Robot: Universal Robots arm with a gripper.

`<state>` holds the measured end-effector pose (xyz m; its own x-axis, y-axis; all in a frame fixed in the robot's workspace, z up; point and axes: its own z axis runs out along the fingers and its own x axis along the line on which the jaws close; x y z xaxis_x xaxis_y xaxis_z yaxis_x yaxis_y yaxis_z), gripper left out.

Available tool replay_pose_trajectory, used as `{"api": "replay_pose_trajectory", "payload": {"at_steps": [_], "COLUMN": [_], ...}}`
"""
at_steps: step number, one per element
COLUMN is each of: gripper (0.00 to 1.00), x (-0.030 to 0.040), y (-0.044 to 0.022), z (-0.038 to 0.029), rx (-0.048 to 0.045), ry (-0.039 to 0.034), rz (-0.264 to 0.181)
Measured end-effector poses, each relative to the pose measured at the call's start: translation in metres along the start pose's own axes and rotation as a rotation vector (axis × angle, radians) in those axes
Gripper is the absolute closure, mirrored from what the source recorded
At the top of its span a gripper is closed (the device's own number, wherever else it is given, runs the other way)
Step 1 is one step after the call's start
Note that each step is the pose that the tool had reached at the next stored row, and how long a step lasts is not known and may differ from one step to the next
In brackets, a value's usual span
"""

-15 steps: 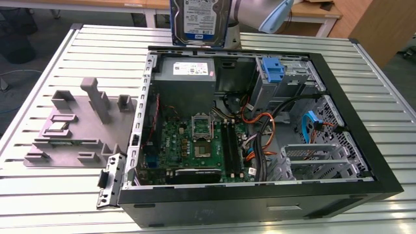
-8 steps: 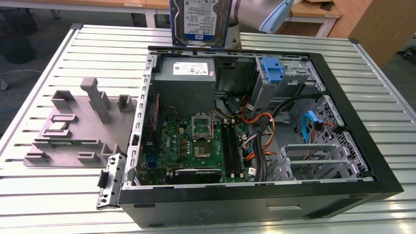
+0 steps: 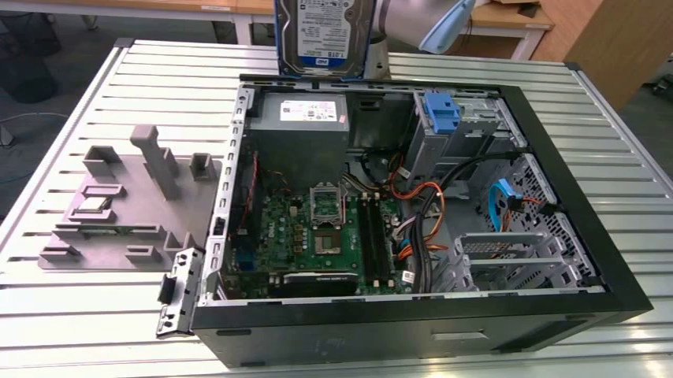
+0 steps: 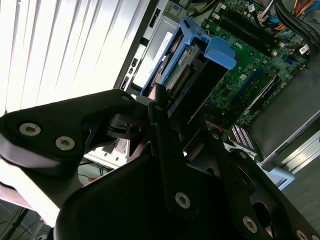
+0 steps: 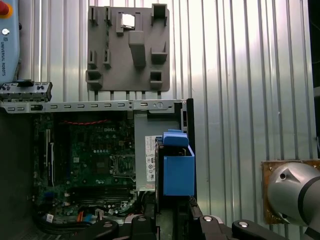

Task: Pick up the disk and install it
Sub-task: 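Pick up the disk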

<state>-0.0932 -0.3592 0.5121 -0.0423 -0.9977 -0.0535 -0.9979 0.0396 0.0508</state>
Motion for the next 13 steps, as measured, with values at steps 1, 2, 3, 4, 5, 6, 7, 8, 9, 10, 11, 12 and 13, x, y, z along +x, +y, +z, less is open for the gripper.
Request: {"api": "replay_pose_trajectory", "payload": {"at_steps": [1, 2, 3, 4, 5, 6, 7, 8, 9, 10, 11, 12, 13], "gripper": [0.65, 0.65, 0.65, 0.65, 0.65, 0.65, 0.65, 0.65, 0.65, 0.65, 0.65, 0.65, 0.65], "x": [0.0, 0.0001, 0.0001, 0.0001, 0.0001, 0.0001, 0.0, -0.0001, -0.0002, -0.0002, -0.0003, -0.0004, -0.0005], "y": [0.0, 0.0, 0.0, -0.0003, -0.0008, -0.0014, -0.0025, -0.0038, -0.0055, -0.0073, -0.0092, -0.0111, -0.0131], "z": [0.0, 0.0, 0.0, 0.0, 0.0, 0.0, -0.0001, -0.0001, -0.0001, -0.0002, -0.0003, -0.0004, -0.0004], "rx": [0.0, 0.0, 0.0, 0.0, 0.0, 0.0, 0.0, 0.0, 0.0, 0.0001, 0.0, 0.0, 0.0], "ry": [0.0, -0.0001, -0.0001, 0.0, -0.0001, -0.0001, 0.0, 0.0001, -0.0001, -0.0001, -0.0001, 0.0, -0.0001], "rz": [0.0, 0.0, 0.0, 0.0, 0.0, 0.0, 0.0, 0.0, 0.0, 0.0, 0.0, 0.0, 0.0]}}
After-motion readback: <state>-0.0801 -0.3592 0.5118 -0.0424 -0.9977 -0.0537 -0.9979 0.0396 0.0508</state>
